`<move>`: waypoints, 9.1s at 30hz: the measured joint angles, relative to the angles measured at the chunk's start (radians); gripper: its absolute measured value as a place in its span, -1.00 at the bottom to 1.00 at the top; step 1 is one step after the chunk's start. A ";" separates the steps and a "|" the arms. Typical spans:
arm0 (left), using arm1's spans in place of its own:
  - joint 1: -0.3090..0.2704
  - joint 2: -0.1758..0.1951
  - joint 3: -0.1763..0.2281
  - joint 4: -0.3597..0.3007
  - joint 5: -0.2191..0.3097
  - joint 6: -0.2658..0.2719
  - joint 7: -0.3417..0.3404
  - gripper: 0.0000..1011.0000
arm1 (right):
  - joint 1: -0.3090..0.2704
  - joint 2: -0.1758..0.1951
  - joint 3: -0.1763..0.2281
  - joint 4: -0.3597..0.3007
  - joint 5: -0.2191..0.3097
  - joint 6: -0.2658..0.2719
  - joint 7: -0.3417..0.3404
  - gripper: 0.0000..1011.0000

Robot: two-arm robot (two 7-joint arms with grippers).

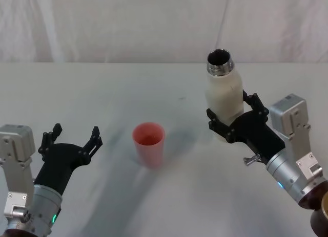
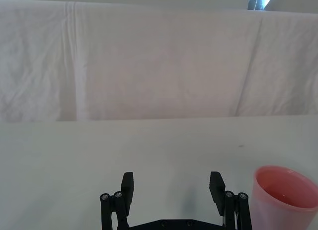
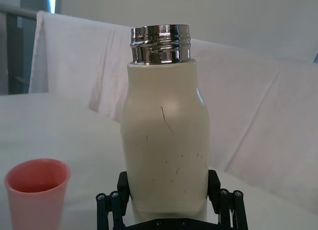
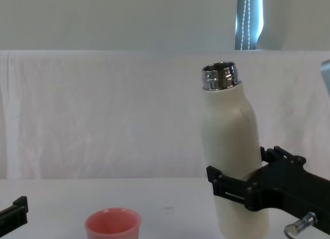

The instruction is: Grasp the thermos with one hand and pour water into the cup lid.

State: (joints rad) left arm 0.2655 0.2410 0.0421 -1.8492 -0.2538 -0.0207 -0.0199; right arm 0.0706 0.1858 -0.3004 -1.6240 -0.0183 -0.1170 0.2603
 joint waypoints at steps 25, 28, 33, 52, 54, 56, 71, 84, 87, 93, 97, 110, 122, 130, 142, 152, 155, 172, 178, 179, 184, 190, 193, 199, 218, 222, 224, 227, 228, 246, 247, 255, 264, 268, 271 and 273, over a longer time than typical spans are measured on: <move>0.000 0.000 0.000 0.000 0.000 0.000 0.000 0.98 | -0.012 0.013 0.001 0.049 0.186 0.026 0.049 0.90; 0.000 0.000 0.000 0.000 0.000 0.000 0.000 0.98 | -0.010 0.013 0.002 0.055 0.197 0.028 0.049 0.90; 0.000 0.000 0.000 0.000 0.000 0.000 0.000 0.98 | -0.005 0.013 0.002 0.069 0.215 0.027 0.046 0.90; 0.000 0.000 0.000 0.000 0.000 0.000 0.000 0.98 | 0.016 0.010 -0.011 0.117 0.234 0.000 0.046 0.90; 0.000 0.000 0.000 0.000 0.000 0.000 0.000 0.98 | 0.016 0.010 -0.011 0.119 0.236 -0.002 0.047 0.90; 0.000 0.000 0.000 0.000 0.000 0.000 0.000 0.98 | 0.017 0.010 -0.012 0.122 0.238 -0.003 0.047 0.90; 0.000 0.000 0.000 0.000 0.000 0.000 0.000 0.98 | 0.022 0.008 -0.015 0.134 0.250 -0.010 0.050 0.90; 0.000 0.000 0.000 0.000 0.000 0.000 0.000 0.98 | 0.023 0.008 -0.015 0.136 0.252 -0.010 0.048 0.90; 0.000 0.000 0.000 0.000 0.000 0.000 0.000 0.98 | 0.023 0.008 -0.014 0.136 0.252 -0.010 0.048 0.90; 0.000 0.000 0.000 0.000 0.000 0.000 0.000 0.98 | 0.023 0.008 -0.014 0.136 0.252 -0.011 0.047 0.98; 0.000 0.000 0.000 0.000 0.000 0.000 0.000 0.98 | 0.023 0.008 -0.014 0.136 0.252 -0.011 0.047 0.98; 0.000 0.000 0.000 0.000 0.000 0.000 0.000 0.98 | 0.022 0.008 -0.015 0.135 0.252 -0.011 0.047 0.98; 0.000 0.000 0.000 0.000 0.000 0.000 0.000 0.98 | 0.009 0.012 -0.015 0.124 0.256 -0.017 0.049 0.98; 0.000 0.000 0.000 0.000 0.000 0.000 0.000 0.98 | 0.002 0.018 -0.016 0.113 0.254 -0.014 0.047 0.98; 0.000 0.000 0.000 0.000 0.000 0.000 0.000 0.98 | -0.014 0.029 -0.011 0.096 0.254 -0.006 0.044 0.98; 0.000 0.000 0.000 0.000 0.000 0.000 0.000 0.98 | -0.028 0.032 -0.006 0.081 0.253 -0.003 0.040 0.98; 0.000 0.000 0.000 0.000 0.000 0.000 0.000 0.98 | -0.032 0.034 -0.005 0.078 0.253 -0.003 0.040 0.98; 0.000 0.000 0.000 0.000 0.000 0.000 0.000 0.98 | -0.062 0.044 0.007 0.049 0.253 -0.003 0.035 0.98; 0.000 0.000 0.000 0.000 0.000 0.000 0.000 0.98 | -0.075 0.051 0.014 0.036 0.253 -0.003 0.031 0.98; 0.000 0.000 0.000 0.000 0.000 0.000 0.000 0.98 | -0.078 0.052 0.016 0.034 0.253 -0.003 0.030 0.98; 0.000 0.000 0.000 0.000 0.000 0.000 0.000 0.98 | -0.100 0.061 0.026 0.015 0.250 -0.004 0.024 0.98; 0.000 0.000 0.000 0.000 0.000 0.000 0.000 0.98 | -0.129 0.068 0.036 -0.011 0.244 -0.007 0.015 0.98; 0.000 0.000 0.000 0.000 0.000 0.000 0.000 0.98 | -0.144 0.070 0.038 -0.027 0.235 -0.010 0.011 0.98; 0.000 0.000 0.000 0.000 0.000 0.000 0.000 0.98 | -0.170 0.071 0.039 -0.050 0.217 -0.018 0.002 0.98; 0.000 0.000 0.000 0.000 0.000 0.000 0.000 0.98 | -0.225 0.047 0.031 -0.073 0.179 -0.048 -0.011 0.98; 0.000 0.000 0.000 0.000 0.000 0.000 0.000 0.98 | -0.228 0.040 0.031 -0.070 0.178 -0.055 -0.011 0.98; 0.000 0.000 0.000 0.000 0.000 0.000 0.000 0.98 | -0.228 0.035 0.030 -0.065 0.178 -0.059 -0.011 0.98; 0.000 0.000 0.000 0.000 0.000 0.000 0.000 0.98 | -0.225 0.029 0.030 -0.056 0.182 -0.062 -0.007 0.98; 0.000 0.000 0.000 0.000 0.000 0.000 0.000 0.98 | -0.225 0.028 0.030 -0.055 0.183 -0.062 -0.006 0.98; 0.000 0.000 0.000 0.000 0.000 0.000 0.000 0.98 | -0.225 0.030 0.029 -0.057 0.183 -0.062 -0.006 0.98; 0.000 0.000 0.000 0.000 0.000 0.000 0.000 0.98 | -0.225 0.030 0.029 -0.057 0.183 -0.062 -0.006 0.98; 0.000 0.000 0.000 0.000 0.000 0.000 0.000 0.98 | -0.225 0.031 0.029 -0.058 0.183 -0.061 -0.006 0.98; 0.000 0.000 0.000 0.000 0.000 0.000 0.000 0.98 | -0.225 0.032 0.029 -0.059 0.182 -0.060 -0.006 0.98; 0.000 0.000 0.000 0.000 0.000 0.000 0.000 0.98 | -0.226 0.032 0.029 -0.059 0.182 -0.060 -0.006 0.98; 0.000 0.000 0.000 0.000 0.000 0.000 0.000 0.98 | -0.225 0.032 0.029 -0.059 0.182 -0.060 -0.006 0.98; 0.000 0.000 0.000 0.000 0.000 0.000 0.000 0.98 | -0.225 0.032 0.029 -0.059 0.182 -0.060 -0.006 0.98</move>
State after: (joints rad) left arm 0.2655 0.2409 0.0421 -1.8492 -0.2538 -0.0208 -0.0199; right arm -0.1549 0.2174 -0.2711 -1.6826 0.1641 -0.1770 0.2546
